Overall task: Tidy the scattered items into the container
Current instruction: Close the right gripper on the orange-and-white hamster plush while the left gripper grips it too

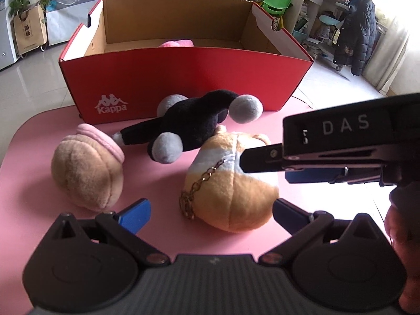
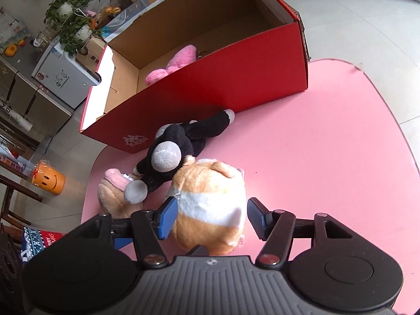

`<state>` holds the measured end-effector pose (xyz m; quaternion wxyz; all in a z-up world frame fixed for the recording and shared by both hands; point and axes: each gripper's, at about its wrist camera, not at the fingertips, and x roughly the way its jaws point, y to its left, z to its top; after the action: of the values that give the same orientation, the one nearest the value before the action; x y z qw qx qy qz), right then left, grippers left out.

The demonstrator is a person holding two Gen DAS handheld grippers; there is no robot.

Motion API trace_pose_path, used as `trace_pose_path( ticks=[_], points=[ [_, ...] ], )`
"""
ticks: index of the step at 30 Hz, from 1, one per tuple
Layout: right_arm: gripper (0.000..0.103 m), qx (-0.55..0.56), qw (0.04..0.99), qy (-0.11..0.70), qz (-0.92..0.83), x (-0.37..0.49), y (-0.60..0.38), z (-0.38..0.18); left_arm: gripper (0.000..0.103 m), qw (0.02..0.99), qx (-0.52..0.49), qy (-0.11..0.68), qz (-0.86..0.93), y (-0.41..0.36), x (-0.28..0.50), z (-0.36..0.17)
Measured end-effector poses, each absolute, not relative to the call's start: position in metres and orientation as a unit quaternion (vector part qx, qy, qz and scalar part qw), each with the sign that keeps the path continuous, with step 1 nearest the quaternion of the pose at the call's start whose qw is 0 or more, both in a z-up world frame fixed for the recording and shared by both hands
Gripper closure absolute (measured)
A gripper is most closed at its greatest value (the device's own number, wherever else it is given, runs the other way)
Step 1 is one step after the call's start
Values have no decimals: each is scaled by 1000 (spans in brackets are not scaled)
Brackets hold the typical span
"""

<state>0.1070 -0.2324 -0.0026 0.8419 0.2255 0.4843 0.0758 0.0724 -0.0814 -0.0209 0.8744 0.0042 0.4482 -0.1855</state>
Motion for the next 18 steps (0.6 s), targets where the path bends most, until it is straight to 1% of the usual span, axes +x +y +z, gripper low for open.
trace_pose_path(
  ticks=[6, 9, 18],
  points=[
    [43, 232, 838, 488, 76, 113, -230, -10, 0, 874, -8, 448, -188, -84, 80, -30],
    [39, 233, 838, 488, 74, 116, -229, -13, 0, 875, -3, 443, -195, -87, 81, -31],
    [37, 248, 834, 487, 70, 121, -231, -18, 0, 873, -16, 441, -206, -89, 86, -36]
  ],
)
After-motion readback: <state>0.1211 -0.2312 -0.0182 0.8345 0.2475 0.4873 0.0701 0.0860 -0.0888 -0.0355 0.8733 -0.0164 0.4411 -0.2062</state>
